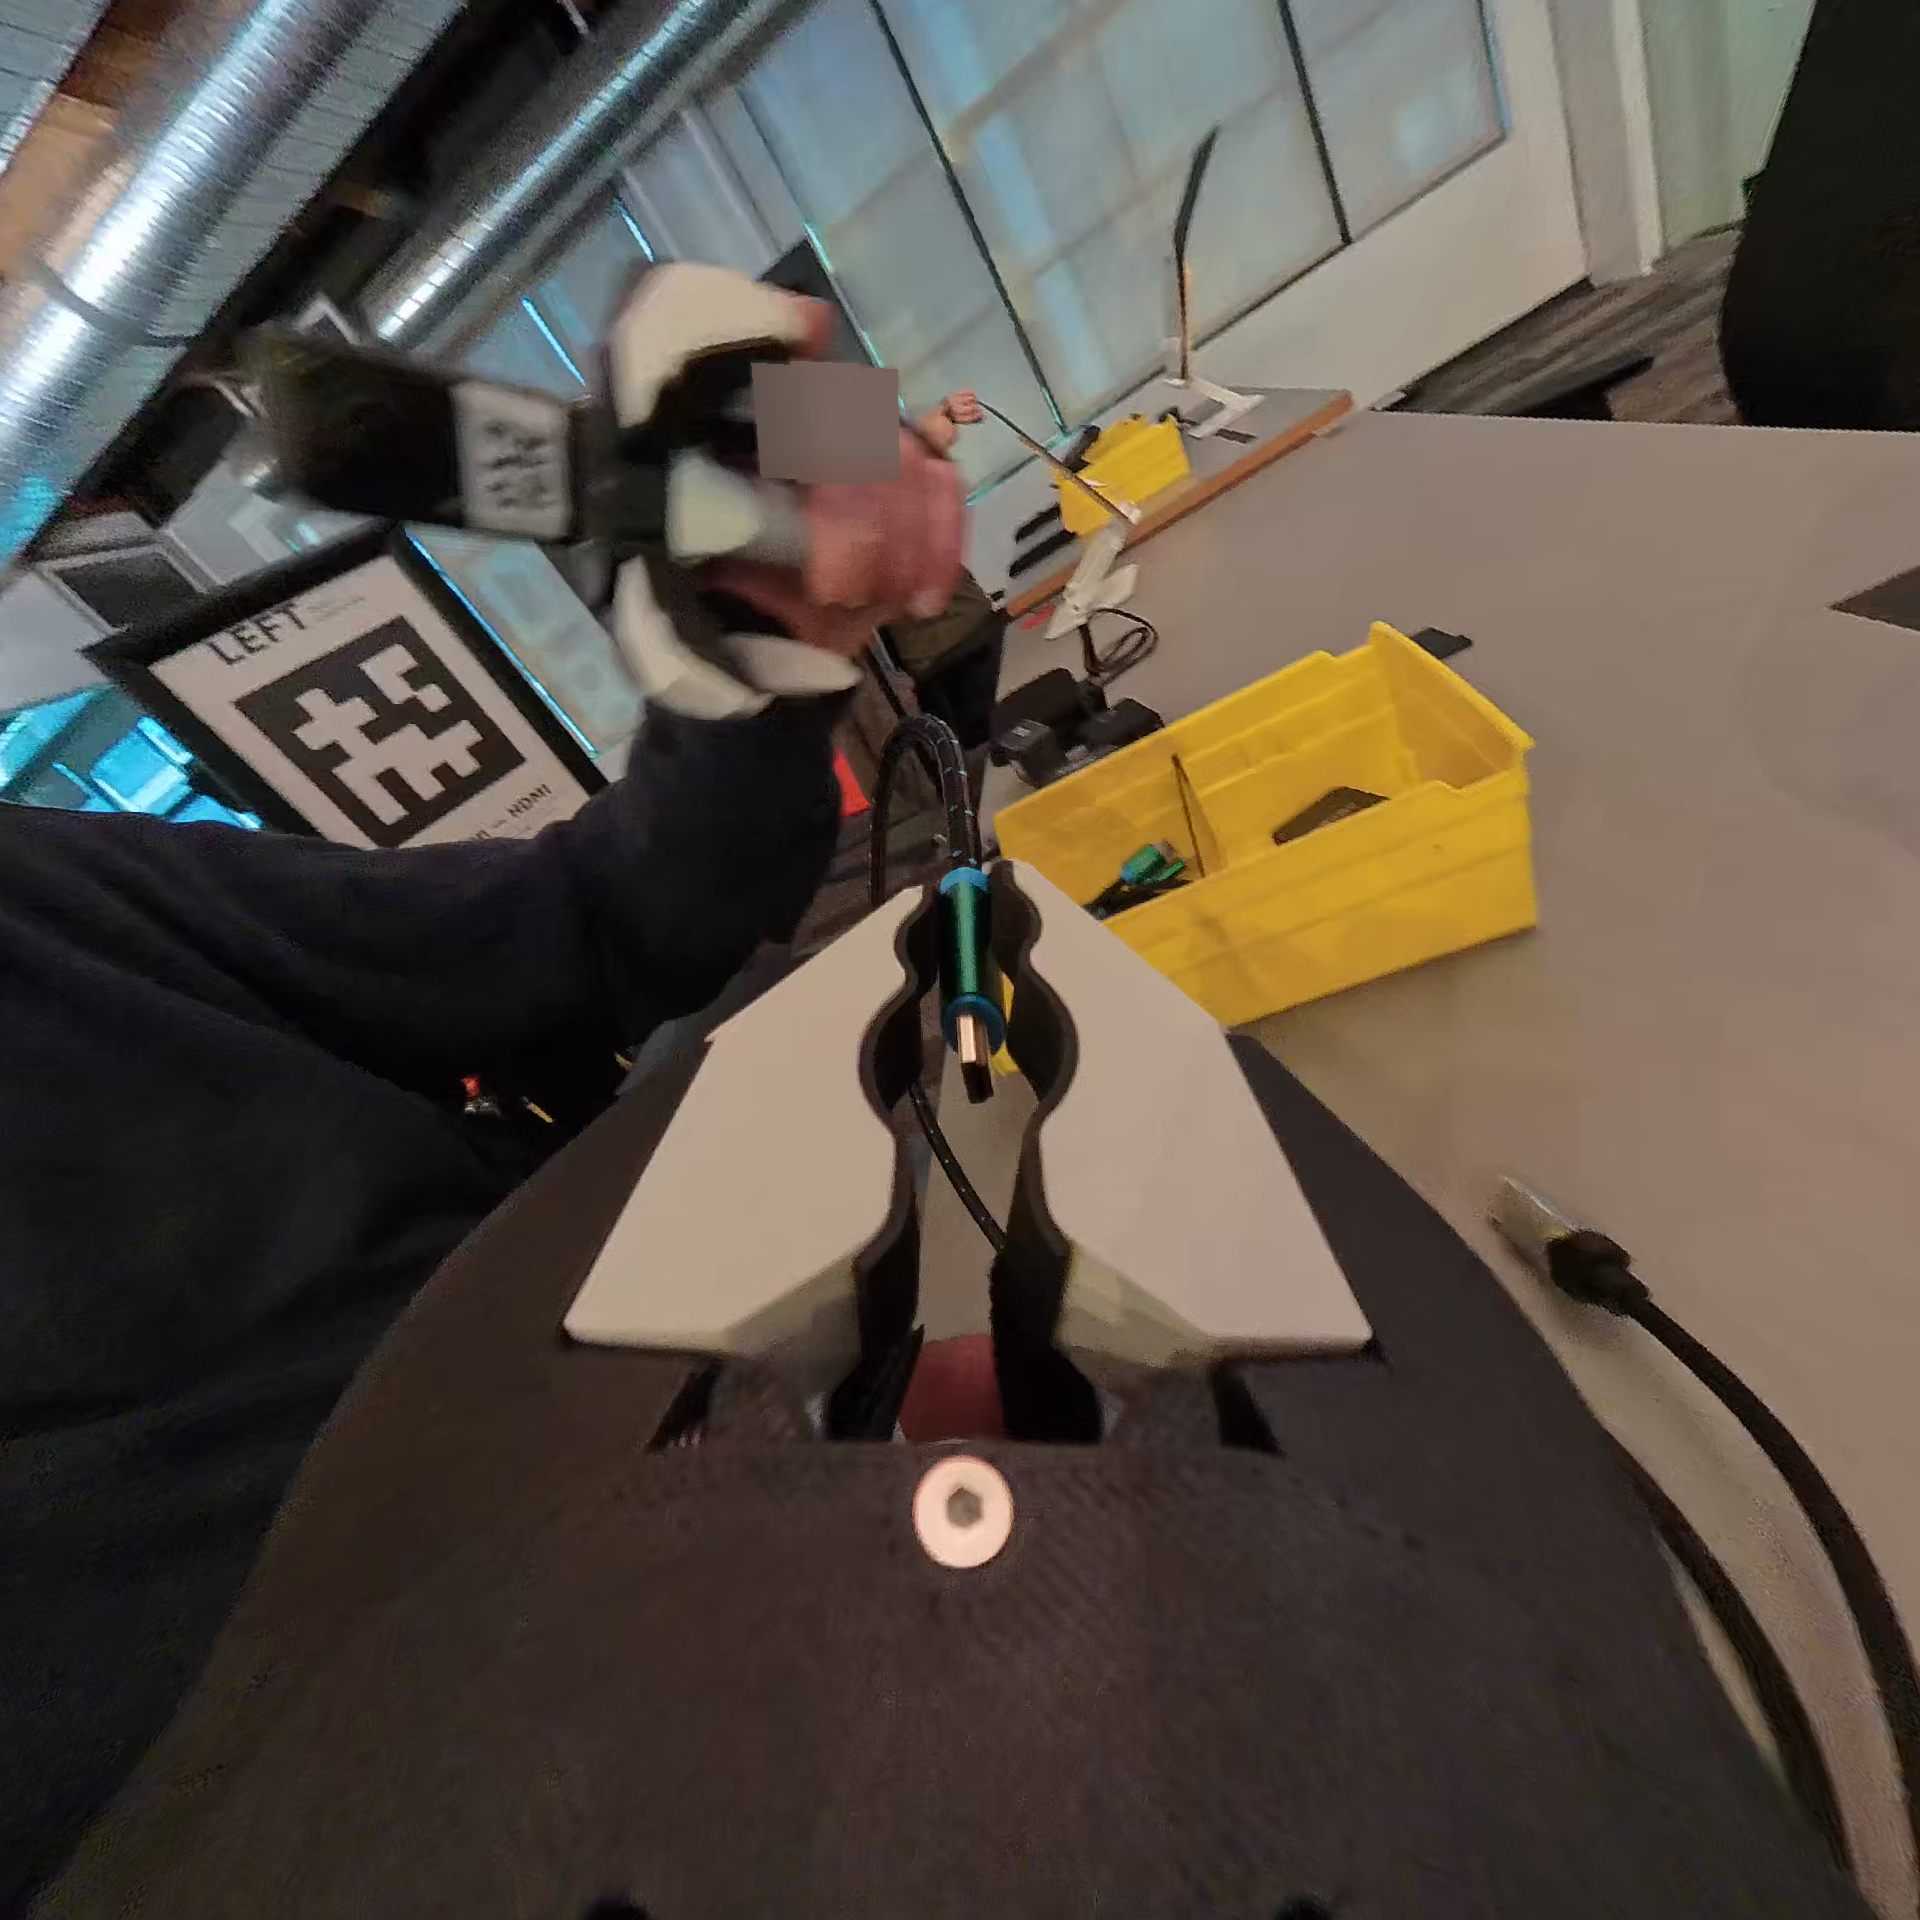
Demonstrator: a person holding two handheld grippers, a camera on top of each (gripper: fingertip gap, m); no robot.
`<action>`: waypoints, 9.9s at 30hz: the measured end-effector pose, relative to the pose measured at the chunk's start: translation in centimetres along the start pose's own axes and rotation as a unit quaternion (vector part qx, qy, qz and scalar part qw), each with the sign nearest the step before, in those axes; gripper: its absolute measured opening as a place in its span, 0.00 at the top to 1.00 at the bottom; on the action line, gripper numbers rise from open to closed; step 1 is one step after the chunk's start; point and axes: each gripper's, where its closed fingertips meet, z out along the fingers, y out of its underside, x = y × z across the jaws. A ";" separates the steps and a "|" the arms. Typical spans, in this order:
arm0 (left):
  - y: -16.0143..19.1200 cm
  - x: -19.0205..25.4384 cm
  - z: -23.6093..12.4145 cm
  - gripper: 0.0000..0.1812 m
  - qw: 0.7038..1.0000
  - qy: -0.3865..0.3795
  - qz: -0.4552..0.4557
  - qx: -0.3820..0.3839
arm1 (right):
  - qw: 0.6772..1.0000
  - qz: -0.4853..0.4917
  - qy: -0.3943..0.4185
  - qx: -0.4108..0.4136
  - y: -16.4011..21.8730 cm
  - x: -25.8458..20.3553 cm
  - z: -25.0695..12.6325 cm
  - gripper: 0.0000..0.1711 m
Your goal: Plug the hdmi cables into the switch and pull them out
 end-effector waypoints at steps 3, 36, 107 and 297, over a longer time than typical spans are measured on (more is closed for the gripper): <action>6.0 -2.9 -1.0 0.71 0.998 -0.006 -0.055 -0.002 | 1.000 -0.001 -0.026 0.013 -0.1 -1.6 -0.1 0.96; 0.5 7.7 4.6 0.98 0.960 0.050 -0.211 0.179 | 0.995 0.000 -0.038 0.091 1.7 -0.8 0.9 0.69; 0.8 7.6 3.7 0.89 0.842 0.138 -0.488 0.182 | 0.818 -0.508 0.247 -0.110 2.8 -1.2 1.6 0.89; 6.4 9.1 -0.7 0.89 0.837 0.079 -0.515 0.167 | 0.830 -0.245 0.275 -0.419 22.7 9.3 -0.8 0.79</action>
